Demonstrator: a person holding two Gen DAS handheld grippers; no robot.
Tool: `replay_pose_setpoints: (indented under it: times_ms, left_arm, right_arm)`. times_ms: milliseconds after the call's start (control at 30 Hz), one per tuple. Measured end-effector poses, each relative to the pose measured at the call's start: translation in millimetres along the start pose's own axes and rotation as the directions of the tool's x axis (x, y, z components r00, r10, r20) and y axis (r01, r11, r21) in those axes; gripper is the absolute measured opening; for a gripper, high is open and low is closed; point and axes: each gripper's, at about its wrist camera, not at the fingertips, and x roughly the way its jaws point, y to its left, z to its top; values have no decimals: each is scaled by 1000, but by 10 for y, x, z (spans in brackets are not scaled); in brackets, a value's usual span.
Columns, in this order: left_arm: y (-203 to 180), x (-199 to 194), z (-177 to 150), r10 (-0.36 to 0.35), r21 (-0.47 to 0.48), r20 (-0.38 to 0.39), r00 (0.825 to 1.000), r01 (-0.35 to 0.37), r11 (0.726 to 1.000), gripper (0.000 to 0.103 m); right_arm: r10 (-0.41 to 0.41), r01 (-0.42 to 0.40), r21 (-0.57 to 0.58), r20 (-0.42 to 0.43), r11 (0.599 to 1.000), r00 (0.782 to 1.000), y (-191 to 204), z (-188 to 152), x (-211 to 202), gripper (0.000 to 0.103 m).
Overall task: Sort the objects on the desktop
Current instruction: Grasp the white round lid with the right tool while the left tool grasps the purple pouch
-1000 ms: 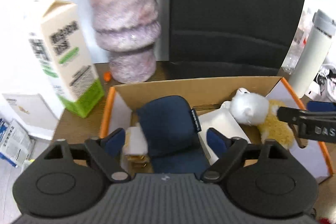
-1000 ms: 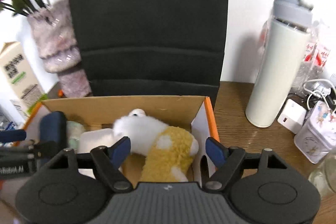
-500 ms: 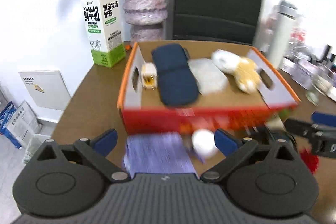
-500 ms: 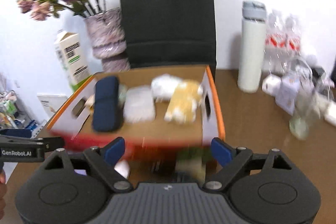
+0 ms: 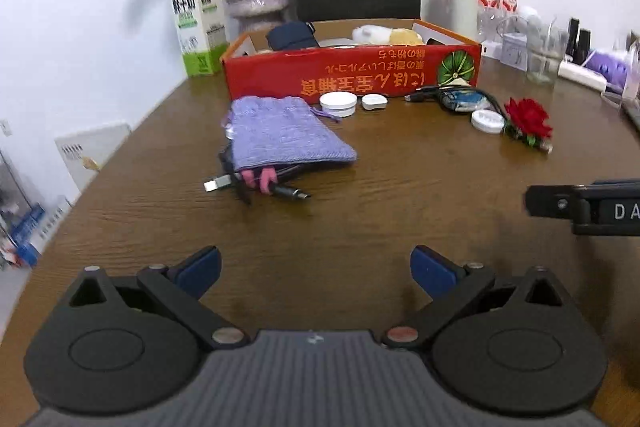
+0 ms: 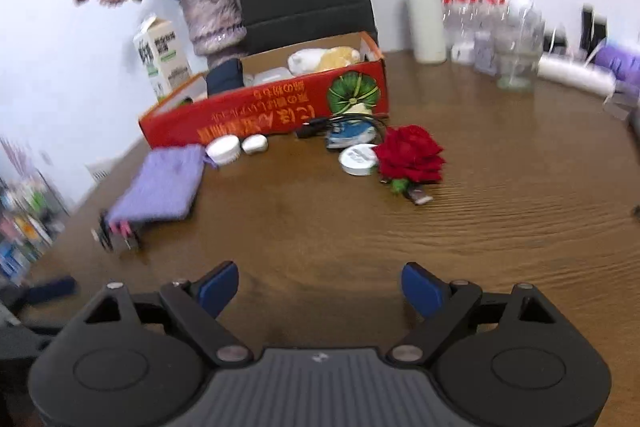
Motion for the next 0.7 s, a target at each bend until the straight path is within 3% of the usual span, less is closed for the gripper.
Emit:
replay_pose_setpoints:
  times_ms: [100,433,533,700]
  left_arm:
    - [78,10,-33,-14,-30,-16,1000,14,999,103]
    - [251,84,-33,-1,-87,-36,999,-2,996,103]
    - [451,126,48,-31,-142,-28,999,26,990,103]
    - [838,299,386,-79,-246,-16,997,73,967,103]
  right_arm:
    - [-49,51,-60,32,997,998,47,-116,-110,89]
    - [-11,12,-72,10,997,1000,128,-204,-97,89]
    - [-1,3,-100,13,995,1000,182,-200,-69,89]
    - [-47,57,-204,51,977,998,300,-148,-12,88]
